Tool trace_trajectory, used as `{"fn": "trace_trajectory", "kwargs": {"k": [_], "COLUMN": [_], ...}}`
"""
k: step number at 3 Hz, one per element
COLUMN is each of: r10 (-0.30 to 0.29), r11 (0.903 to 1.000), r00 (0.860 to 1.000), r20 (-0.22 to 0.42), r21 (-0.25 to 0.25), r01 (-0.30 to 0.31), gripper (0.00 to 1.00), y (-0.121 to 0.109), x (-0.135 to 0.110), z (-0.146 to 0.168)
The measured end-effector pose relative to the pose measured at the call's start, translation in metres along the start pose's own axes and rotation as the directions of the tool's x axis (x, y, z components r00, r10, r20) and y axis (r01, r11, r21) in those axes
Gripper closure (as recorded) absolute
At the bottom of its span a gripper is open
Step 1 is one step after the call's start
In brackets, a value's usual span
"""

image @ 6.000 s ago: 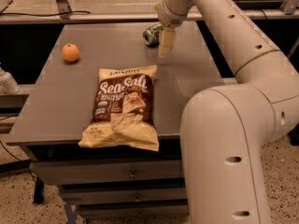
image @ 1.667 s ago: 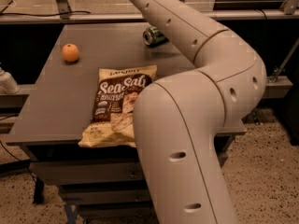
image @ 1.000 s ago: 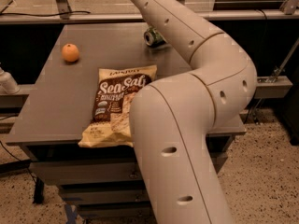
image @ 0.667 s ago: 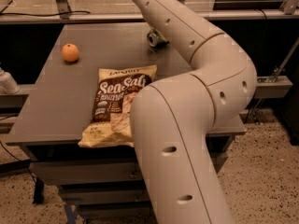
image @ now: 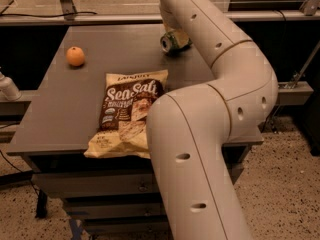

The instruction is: Place green can upright

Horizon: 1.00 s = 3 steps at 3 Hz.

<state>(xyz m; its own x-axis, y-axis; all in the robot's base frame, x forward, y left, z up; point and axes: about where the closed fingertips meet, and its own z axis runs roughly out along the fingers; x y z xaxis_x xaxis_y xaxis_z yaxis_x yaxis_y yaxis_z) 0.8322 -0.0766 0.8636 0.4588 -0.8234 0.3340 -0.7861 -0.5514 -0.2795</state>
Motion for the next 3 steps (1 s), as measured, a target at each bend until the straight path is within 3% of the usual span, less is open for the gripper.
{"fn": "trace_trajectory", "kwargs": {"k": [1,2,3], "r10": [0.107,0.235,0.358], "r11": [0.9942,0.9709,0.9272], "r00": [0.983,0.922,0.820], "r20": [0.147,0.308,0.446], "r21": [-0.024,-0.032,-0.068], "r01": [-0.105,-0.237,-0.368], "gripper": [1.00,1.00,1.00], "y": [0.023,0.039,0.051], "x": [-0.005,-0.010,-0.014], "z": [-0.017,-0.028,-0.041]}}
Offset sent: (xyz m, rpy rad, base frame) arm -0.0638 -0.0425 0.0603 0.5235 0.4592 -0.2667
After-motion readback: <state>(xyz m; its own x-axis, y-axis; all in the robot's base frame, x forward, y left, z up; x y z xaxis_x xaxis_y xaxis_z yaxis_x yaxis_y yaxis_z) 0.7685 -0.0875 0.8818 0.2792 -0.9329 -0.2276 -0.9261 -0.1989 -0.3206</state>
